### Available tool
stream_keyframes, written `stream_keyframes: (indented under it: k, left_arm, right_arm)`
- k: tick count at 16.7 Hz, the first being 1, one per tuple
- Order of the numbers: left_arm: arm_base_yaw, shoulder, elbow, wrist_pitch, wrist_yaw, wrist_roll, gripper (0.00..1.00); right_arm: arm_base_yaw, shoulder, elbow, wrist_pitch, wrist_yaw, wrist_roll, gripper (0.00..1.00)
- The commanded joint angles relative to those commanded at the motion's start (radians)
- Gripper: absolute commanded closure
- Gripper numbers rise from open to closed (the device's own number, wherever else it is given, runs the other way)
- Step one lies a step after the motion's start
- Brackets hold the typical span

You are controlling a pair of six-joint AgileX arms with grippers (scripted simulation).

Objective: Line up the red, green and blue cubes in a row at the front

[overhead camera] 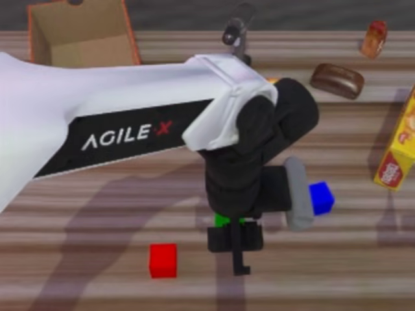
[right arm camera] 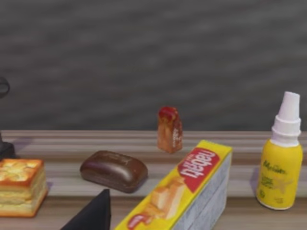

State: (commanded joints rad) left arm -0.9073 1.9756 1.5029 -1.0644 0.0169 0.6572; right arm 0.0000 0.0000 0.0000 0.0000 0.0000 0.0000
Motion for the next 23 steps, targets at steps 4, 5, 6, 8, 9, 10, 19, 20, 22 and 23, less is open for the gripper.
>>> stream_keyframes:
  k: [4, 5, 6, 8, 9, 10, 19, 20, 22, 23]
  left_arm:
    - [0.0, 0.001, 0.001, 0.0, 0.0, 0.002, 1.0]
    - [-0.001, 0.002, -0.002, 0.003, 0.0, 0.002, 1.0]
    - [-0.003, 0.007, -0.011, 0.017, -0.001, 0.004, 1.0]
    - [-0.007, 0.026, -0.044, 0.073, -0.001, 0.009, 1.0]
    - [-0.007, 0.04, -0.066, 0.111, -0.001, 0.009, 1.0]
    - [-0.006, 0.055, -0.09, 0.15, -0.001, 0.008, 1.0]
    - [-0.002, 0.095, -0.152, 0.249, 0.001, 0.005, 0.85]
    - [-0.002, 0.095, -0.152, 0.249, 0.001, 0.005, 0.77]
    - [-0.002, 0.095, -0.152, 0.249, 0.001, 0.005, 0.62]
    - [-0.002, 0.095, -0.152, 0.249, 0.001, 0.005, 0.55]
  right_arm:
    - [0.0, 0.0, 0.0, 0.0, 0.0, 0.0, 0.0]
    - [0.0, 0.0, 0.0, 0.0, 0.0, 0.0, 0.0]
    - [0.0, 0.0, 0.0, 0.0, 0.0, 0.0, 0.0]
    - [0.0, 0.0, 0.0, 0.0, 0.0, 0.0, 0.0]
    - [0.0, 0.0, 0.0, 0.0, 0.0, 0.0, 0.0]
    - [0.0, 0.0, 0.0, 0.0, 0.0, 0.0, 0.0]
    - [0.0, 0.0, 0.0, 0.0, 0.0, 0.0, 0.0]
    - [0.0, 0.0, 0.0, 0.0, 0.0, 0.0, 0.0]
    - [0.0, 0.0, 0.0, 0.0, 0.0, 0.0, 0.0]
    - [0.0, 0.0, 0.0, 0.0, 0.0, 0.0, 0.0]
